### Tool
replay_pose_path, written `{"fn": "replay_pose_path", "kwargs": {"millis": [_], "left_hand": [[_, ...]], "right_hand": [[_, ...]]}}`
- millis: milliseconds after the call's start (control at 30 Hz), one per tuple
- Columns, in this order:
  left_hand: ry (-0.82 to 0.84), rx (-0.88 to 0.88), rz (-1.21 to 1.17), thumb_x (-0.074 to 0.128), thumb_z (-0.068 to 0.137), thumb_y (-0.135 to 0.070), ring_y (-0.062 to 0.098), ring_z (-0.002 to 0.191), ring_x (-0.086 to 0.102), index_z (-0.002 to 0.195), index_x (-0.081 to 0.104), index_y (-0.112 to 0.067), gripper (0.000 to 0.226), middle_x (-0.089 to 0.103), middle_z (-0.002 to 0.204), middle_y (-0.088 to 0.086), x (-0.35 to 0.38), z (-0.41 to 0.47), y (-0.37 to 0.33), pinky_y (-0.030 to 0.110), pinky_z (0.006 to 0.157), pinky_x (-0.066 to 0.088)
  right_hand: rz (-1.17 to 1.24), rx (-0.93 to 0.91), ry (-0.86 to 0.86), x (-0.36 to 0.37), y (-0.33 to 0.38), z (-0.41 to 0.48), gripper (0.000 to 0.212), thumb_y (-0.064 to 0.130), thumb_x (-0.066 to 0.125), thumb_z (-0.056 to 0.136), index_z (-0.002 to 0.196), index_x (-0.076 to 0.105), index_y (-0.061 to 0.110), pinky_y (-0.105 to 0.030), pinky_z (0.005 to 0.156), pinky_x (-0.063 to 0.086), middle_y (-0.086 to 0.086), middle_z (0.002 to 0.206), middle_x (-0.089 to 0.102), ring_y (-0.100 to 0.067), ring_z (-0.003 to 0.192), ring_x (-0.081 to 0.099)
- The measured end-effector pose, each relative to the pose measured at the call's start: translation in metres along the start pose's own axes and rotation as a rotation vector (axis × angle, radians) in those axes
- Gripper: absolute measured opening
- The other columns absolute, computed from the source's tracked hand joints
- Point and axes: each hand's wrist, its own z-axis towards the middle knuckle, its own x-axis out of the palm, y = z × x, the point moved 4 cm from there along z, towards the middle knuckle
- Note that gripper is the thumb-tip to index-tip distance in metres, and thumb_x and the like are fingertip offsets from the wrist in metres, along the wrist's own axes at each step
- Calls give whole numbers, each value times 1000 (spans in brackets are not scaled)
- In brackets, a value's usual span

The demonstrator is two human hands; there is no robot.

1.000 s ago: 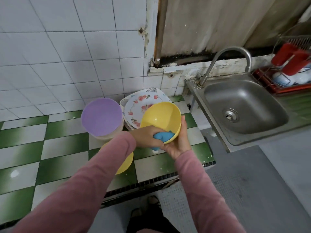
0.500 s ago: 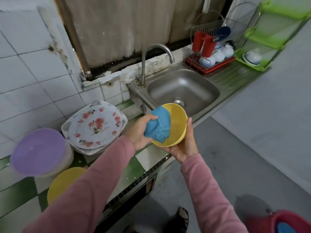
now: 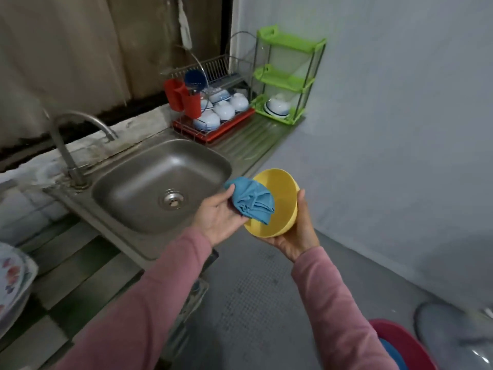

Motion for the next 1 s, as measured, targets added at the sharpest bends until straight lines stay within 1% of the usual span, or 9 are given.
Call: {"fn": "replay_pose_path", "kwargs": {"millis": [133, 200, 267, 400, 567, 667, 767, 867, 1000], "left_hand": [[67, -6, 237, 45, 92, -32, 25, 108, 67, 126, 58, -7, 44, 68, 121, 12, 32, 59, 33, 42, 95, 53], [60, 9, 352, 47, 91, -34, 21, 107, 66, 122, 60, -10, 41, 68, 120, 9, 39, 85, 43, 36, 92, 56], [-17, 61, 494, 56, 90, -33, 22, 107, 67, 119, 62, -10, 38, 69, 117, 10, 42, 112, 48, 31, 85, 57], [-232, 229, 741, 68, 90, -28, 26, 100, 71, 114, 66, -8, 31, 74, 106, 10, 38, 163, 42, 30, 78, 58], [-282, 361, 844, 68, 92, -24, 21, 103, 69, 117, 61, -16, 27, 71, 111, 7, 26, 241, 18, 39, 91, 55], [-333, 395, 818, 66, 93, -23, 17, 102, 68, 108, 58, -30, 19, 70, 109, 1, 25, 291, -2, 35, 89, 54], [-395, 428, 795, 66, 93, -24, 16, 102, 66, 102, 55, -38, 20, 68, 108, -3, 28, 341, -29, 37, 90, 54], [-431, 466, 809, 66, 93, -21, 13, 99, 65, 103, 55, -38, 23, 66, 107, -5, 30, 386, -61, 39, 93, 53], [-481, 566, 845, 67, 91, -17, 14, 105, 61, 126, 53, -23, 38, 63, 115, -5, 32, 440, -105, 32, 94, 49]], "right_hand": [[-43, -37, -30, -43, 47, 17, 90, 80, 47, 75, 141, 53, 20, -58, 97, 51, -11, 132, 65, -33, 121, 62], [-39, -40, -55, -61, 59, 28, 95, 83, 54, 71, 142, 53, 20, -59, 99, 49, -11, 134, 64, -33, 123, 61], [-40, -49, -65, -76, 71, 43, 102, 85, 62, 64, 143, 52, 21, -63, 104, 44, -12, 135, 63, -34, 124, 60], [-10, -76, -77, -96, 92, 83, 91, 83, 47, 76, 141, 53, 19, -60, 105, 44, -12, 132, 65, -33, 121, 62], [-26, -106, -203, -107, 123, 155, 106, 81, 75, 57, 143, 45, 28, -63, 92, 52, -11, 135, 62, -34, 117, 65], [-39, -131, -229, -105, 148, 204, 102, 73, 82, 56, 141, 44, 30, -68, 91, 49, -10, 135, 60, -33, 117, 65], [-136, -139, -263, -98, 181, 254, 86, 63, 74, 66, 139, 40, 31, -58, 85, 57, -4, 128, 60, -28, 111, 64], [-281, -130, -266, -85, 215, 299, 89, 63, 72, 65, 141, 36, 35, -46, 78, 60, 1, 129, 57, -24, 110, 62], [-374, -204, -219, -64, 251, 357, 94, 60, 79, 60, 138, 36, 30, -38, 75, 60, 0, 126, 58, -21, 105, 65]]}}
